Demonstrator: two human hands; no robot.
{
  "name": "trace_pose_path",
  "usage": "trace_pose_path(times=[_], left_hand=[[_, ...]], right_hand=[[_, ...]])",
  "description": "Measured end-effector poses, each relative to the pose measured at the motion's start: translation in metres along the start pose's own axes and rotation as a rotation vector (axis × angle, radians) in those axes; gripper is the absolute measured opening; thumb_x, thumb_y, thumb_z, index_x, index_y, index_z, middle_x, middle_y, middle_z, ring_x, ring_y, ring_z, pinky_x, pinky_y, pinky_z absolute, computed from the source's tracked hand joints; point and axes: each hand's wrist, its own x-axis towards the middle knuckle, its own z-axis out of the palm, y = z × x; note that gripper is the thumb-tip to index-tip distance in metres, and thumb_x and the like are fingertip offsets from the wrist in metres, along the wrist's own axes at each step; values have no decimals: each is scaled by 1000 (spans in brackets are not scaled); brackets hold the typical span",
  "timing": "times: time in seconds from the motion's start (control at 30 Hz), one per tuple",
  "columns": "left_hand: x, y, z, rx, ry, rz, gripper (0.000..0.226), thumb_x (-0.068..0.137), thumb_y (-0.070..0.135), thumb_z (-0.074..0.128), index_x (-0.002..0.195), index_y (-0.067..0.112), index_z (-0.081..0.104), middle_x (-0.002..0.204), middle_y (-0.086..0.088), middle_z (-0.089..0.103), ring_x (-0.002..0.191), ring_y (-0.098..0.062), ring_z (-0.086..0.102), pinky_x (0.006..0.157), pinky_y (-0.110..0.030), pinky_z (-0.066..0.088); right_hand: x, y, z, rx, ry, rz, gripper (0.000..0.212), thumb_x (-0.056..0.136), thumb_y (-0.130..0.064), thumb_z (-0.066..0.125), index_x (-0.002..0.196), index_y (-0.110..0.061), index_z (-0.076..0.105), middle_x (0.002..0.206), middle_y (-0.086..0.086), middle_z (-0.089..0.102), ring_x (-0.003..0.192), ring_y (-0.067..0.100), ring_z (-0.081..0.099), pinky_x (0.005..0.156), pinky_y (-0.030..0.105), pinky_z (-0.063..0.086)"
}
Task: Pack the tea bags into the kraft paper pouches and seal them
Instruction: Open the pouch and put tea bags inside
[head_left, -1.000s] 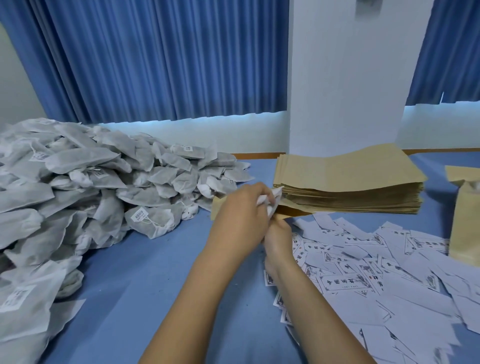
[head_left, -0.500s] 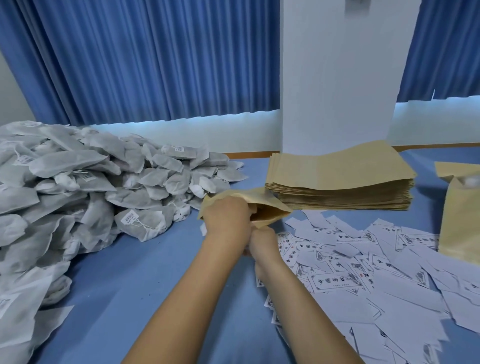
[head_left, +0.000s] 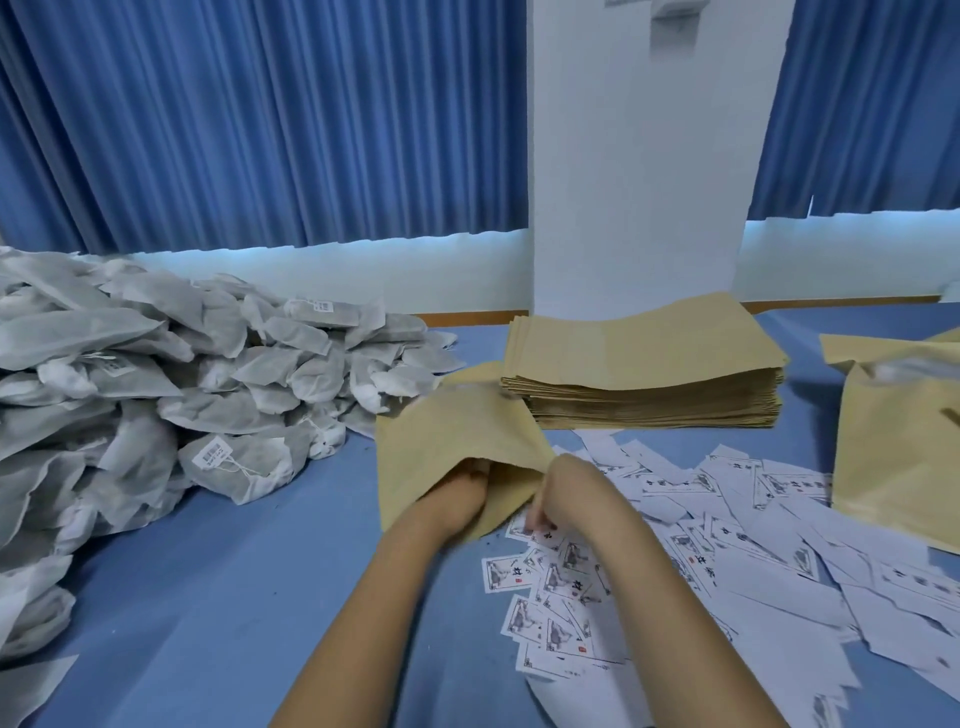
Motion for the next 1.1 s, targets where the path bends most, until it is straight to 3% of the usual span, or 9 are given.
trace_pose_path(times=[0.1, 0.2, 0.3, 0.47, 0.57, 0.67, 0.83, 0.97, 1.1], left_hand=[[-6, 5, 5, 76, 204, 124, 37, 99, 27, 39, 135, 21, 45, 147, -5, 40, 137, -22, 31, 113, -27, 15], [-15, 13, -14, 92, 464, 214, 33, 97, 31, 49, 123, 11, 55, 128, -12, 58, 122, -28, 49, 103, -36, 34], [-27, 20, -29, 20, 570, 326, 22, 88, 18, 63, 106, 7, 62, 99, -11, 65, 94, -29, 59, 78, -35, 43], [-36, 27, -37, 277, 649, 360, 21, 69, 9, 69, 90, 8, 66, 90, -9, 59, 90, -32, 55, 77, -37, 37], [-37, 23, -42, 319, 748, 282, 19, 72, 14, 77, 88, 11, 68, 107, -11, 61, 109, -35, 52, 87, -46, 34], [-39, 17, -46, 321, 779, 63, 14, 70, 10, 78, 78, 11, 67, 107, -15, 56, 105, -39, 49, 87, -52, 35], [-39, 4, -51, 342, 839, -109, 17, 67, 10, 79, 69, 8, 63, 99, -16, 52, 96, -39, 49, 88, -54, 35], [-34, -3, -49, 292, 861, -76, 27, 64, 23, 81, 76, 10, 62, 126, -20, 49, 118, -44, 42, 99, -62, 27], [-26, -9, -44, 194, 714, 41, 48, 72, 40, 78, 109, 14, 63, 141, -12, 39, 127, -33, 38, 100, -52, 25]], right_hand=[[6, 18, -6, -77, 234, 168, 21, 85, -12, 66, 106, -10, 63, 111, 8, 62, 102, 27, 59, 76, 31, 47], [16, 38, -1, -135, 484, 145, 25, 92, -8, 49, 113, -12, 63, 119, 10, 55, 114, 27, 49, 87, 34, 41], [23, 49, 2, -156, 457, 156, 26, 92, -10, 52, 116, -15, 59, 117, 8, 59, 112, 26, 53, 90, 31, 39], [24, 53, 3, -188, 576, 201, 16, 87, -1, 52, 88, -15, 59, 100, 5, 67, 97, 23, 58, 86, 28, 35], [27, 56, 4, -129, 567, 161, 14, 88, -16, 60, 99, -16, 68, 102, 4, 67, 101, 23, 57, 87, 30, 34], [27, 54, 5, -130, 495, 125, 30, 85, -38, 68, 106, -18, 67, 111, 3, 64, 110, 23, 53, 91, 32, 32], [24, 48, 7, -178, 511, 122, 19, 90, -36, 61, 94, -18, 66, 99, 4, 65, 105, 23, 53, 88, 34, 30], [16, 45, 5, -194, 674, 73, 27, 99, -19, 39, 76, -15, 52, 84, 5, 60, 86, 25, 53, 84, 34, 31], [3, 32, -7, 415, 1008, -212, 23, 94, -11, 49, 78, -6, 65, 80, 6, 60, 70, 21, 47, 65, 30, 33]])
